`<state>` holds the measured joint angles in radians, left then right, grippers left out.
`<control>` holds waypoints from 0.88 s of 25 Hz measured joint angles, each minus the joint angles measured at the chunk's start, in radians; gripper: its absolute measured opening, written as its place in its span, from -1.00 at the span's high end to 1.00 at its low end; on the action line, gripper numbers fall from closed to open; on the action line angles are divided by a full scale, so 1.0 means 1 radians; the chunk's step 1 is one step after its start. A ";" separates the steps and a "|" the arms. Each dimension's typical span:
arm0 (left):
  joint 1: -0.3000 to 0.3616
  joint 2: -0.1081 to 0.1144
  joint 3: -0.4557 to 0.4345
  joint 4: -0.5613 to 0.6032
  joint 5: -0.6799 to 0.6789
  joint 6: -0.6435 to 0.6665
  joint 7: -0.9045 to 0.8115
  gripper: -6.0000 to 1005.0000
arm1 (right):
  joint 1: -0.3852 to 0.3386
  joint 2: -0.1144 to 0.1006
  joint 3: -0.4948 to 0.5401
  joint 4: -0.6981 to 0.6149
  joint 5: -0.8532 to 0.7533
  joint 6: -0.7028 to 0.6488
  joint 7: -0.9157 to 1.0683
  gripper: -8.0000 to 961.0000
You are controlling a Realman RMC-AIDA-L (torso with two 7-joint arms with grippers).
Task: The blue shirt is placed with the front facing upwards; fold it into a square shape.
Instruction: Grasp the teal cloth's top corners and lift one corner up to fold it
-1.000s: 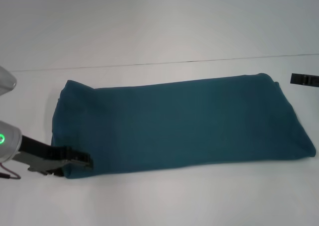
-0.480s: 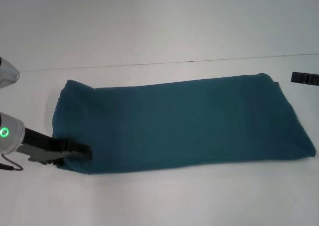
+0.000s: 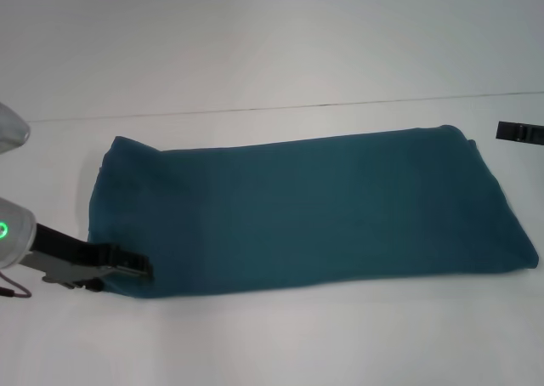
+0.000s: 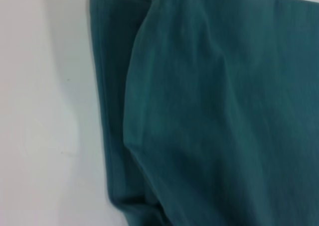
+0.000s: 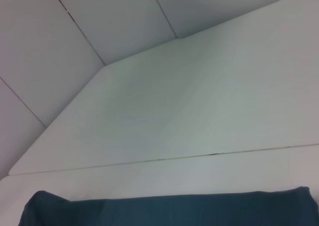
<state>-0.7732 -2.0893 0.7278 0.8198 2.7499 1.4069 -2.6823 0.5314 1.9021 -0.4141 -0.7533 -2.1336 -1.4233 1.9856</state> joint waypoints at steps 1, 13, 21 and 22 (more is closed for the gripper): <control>0.002 0.002 0.000 0.004 0.000 0.003 -0.001 -0.67 | 0.000 0.000 0.000 0.000 0.000 0.000 0.000 -0.91; 0.010 0.006 0.004 0.009 0.027 0.018 -0.007 -0.65 | -0.002 0.000 0.000 0.000 0.000 0.001 0.002 -0.91; 0.007 0.002 0.005 0.006 0.026 0.009 -0.008 -0.64 | -0.003 0.000 0.000 0.000 0.000 0.001 0.000 -0.91; 0.007 0.002 0.005 0.005 0.025 0.007 -0.008 -0.64 | -0.003 0.000 0.000 0.000 0.000 0.001 -0.001 -0.91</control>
<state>-0.7664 -2.0877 0.7333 0.8252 2.7749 1.4143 -2.6900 0.5283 1.9021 -0.4141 -0.7532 -2.1338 -1.4220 1.9850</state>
